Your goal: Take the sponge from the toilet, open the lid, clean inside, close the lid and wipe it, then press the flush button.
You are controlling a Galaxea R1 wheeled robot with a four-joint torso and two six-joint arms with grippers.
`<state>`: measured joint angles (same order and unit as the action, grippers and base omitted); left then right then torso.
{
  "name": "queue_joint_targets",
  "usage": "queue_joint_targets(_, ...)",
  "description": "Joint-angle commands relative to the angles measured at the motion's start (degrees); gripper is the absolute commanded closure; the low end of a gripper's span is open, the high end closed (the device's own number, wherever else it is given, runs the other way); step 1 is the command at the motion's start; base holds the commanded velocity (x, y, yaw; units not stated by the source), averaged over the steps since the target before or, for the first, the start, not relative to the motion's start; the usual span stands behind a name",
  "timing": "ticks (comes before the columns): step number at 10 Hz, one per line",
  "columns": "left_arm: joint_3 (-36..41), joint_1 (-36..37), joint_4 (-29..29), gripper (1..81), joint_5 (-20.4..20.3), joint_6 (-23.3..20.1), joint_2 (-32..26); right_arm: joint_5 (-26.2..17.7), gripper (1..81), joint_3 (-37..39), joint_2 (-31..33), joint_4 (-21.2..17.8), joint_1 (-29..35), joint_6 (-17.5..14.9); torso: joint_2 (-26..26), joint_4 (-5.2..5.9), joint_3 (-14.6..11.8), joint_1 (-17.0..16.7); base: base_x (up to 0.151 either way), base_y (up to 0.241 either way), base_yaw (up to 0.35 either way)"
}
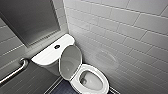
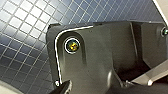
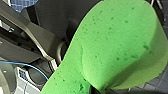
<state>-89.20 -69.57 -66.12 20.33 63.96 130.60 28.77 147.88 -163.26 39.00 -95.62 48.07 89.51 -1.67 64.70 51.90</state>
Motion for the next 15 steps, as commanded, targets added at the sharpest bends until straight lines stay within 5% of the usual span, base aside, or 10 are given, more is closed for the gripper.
queue_joint_targets(1, 3.16, -3.60, -2.79, 1.0, 4.71, -8.41, 3.27, -2.40, 81.1, 0.46, 0.63, 1.79, -1.47, 0.18, 0.00, 0.00, 0.00, 0.00, 0.000, 0.000, 0.000)
queue_joint_targets(11, -7.40, -4.57, -2.34, 1.0, 4.45, -9.03, 11.98, -2.49, 81.1, 1.70, 0.10, 1.61, -1.37, 0.54, 0.02, 0.00, -0.02, 0.00, 0.000, 0.000, 0.000)
queue_joint_targets(12, -7.31, -4.57, -2.52, 1.0, 4.36, -9.03, 11.98, -2.58, 81.1, 1.70, 0.01, 1.61, -1.37, 0.54, -5.71, 0.00, -0.02, -3.69, 0.000, 0.000, 0.000)
queue_joint_targets(15, -7.66, -4.57, -2.35, 1.0, 4.28, -9.03, 12.24, -3.02, 81.1, 1.87, 0.01, 1.43, -1.29, 0.54, -7.94, 0.00, -0.02, -5.16, 0.000, 0.000, 0.000)
